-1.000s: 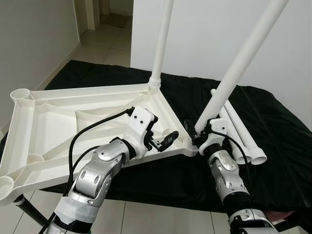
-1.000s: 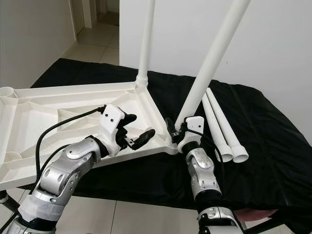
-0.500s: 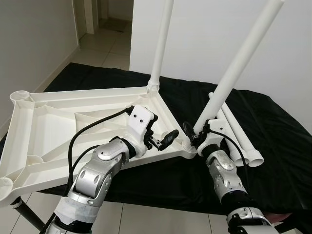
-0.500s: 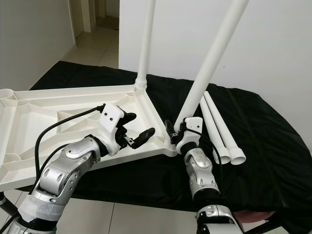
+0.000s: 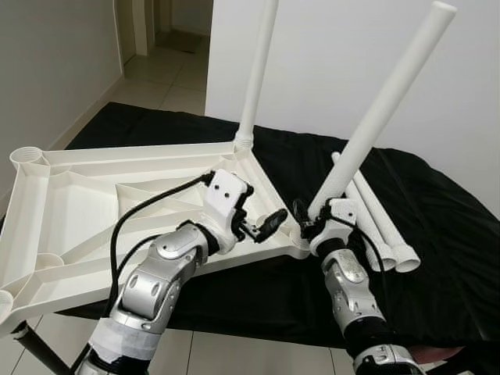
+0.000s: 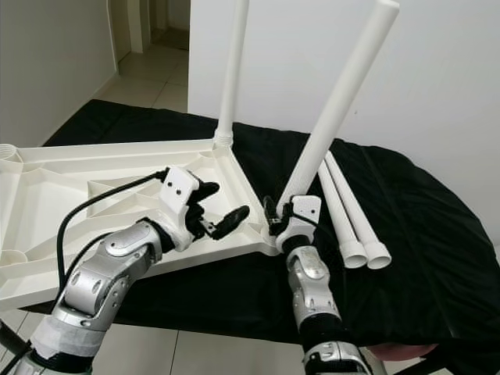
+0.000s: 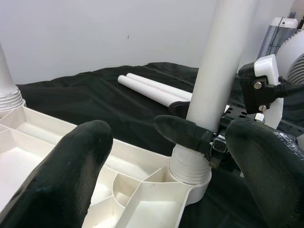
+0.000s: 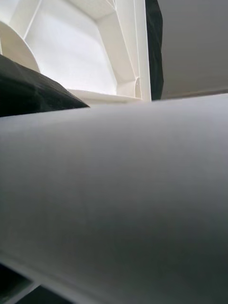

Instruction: Building children table

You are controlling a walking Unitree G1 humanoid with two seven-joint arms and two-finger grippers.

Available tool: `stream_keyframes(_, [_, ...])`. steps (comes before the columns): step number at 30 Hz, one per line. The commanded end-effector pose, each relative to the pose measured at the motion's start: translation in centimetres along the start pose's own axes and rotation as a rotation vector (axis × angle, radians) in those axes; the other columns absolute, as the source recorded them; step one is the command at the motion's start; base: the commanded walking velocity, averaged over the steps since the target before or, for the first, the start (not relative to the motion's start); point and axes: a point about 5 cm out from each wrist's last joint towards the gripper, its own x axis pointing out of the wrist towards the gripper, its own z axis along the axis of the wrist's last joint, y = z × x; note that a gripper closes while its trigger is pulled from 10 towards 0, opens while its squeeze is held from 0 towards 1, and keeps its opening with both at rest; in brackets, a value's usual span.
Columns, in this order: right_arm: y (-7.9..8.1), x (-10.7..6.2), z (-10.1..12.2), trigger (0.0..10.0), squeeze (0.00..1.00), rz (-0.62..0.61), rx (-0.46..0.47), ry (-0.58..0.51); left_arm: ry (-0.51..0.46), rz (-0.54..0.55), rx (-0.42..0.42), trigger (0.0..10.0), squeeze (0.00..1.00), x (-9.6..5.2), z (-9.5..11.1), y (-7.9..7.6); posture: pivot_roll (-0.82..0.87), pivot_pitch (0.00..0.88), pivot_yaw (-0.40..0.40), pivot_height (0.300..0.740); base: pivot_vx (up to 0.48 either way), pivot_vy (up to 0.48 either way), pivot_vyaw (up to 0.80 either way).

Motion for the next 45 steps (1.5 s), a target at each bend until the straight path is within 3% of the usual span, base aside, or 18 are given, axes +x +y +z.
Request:
stream_keyframes(1, [-0.7, -1.4, -3.3, 10.0, 0.00, -0.061, 0.011, 0.176, 0.009, 0.045, -0.002, 10.0, 0.00, 0.0, -0.1, 0.0, 0.01, 0.000, -0.097, 0.740, 0.000, 0.000, 0.00])
stream_keyframes(19, [-1.2, -0.3, -1.7, 10.0, 0.00, -0.347, -0.001, 0.122, 0.004, 0.049, 0.006, 10.0, 0.00, 0.1, 0.1, 0.1, 0.02, 0.000, -0.096, 0.740, 0.000, 0.000, 0.00])
stream_keyframes(28, [-1.4, -0.4, -1.5, 10.0, 0.00, -0.417, -0.018, 0.105, 0.002, 0.049, 0.008, 10.0, 0.00, 0.2, 0.2, 0.1, 0.02, 0.000, -0.094, 0.740, 0.000, 0.000, 0.00])
stream_keyframes(35, [-3.0, -0.6, -1.4, 10.0, 0.00, -0.561, -0.007, 0.117, -0.002, 0.048, 0.008, 10.0, 0.00, 0.2, 0.2, 0.2, 0.02, 0.000, -0.093, 0.740, 0.000, 0.000, 0.00])
stream_keyframes(45, [-3.7, -0.5, -1.1, 10.0, 0.00, -0.650, 0.027, 0.125, -0.006, 0.044, 0.012, 10.0, 0.00, 0.3, 0.4, 0.2, 0.02, 0.000, -0.090, 0.740, 0.000, 0.000, 0.00])
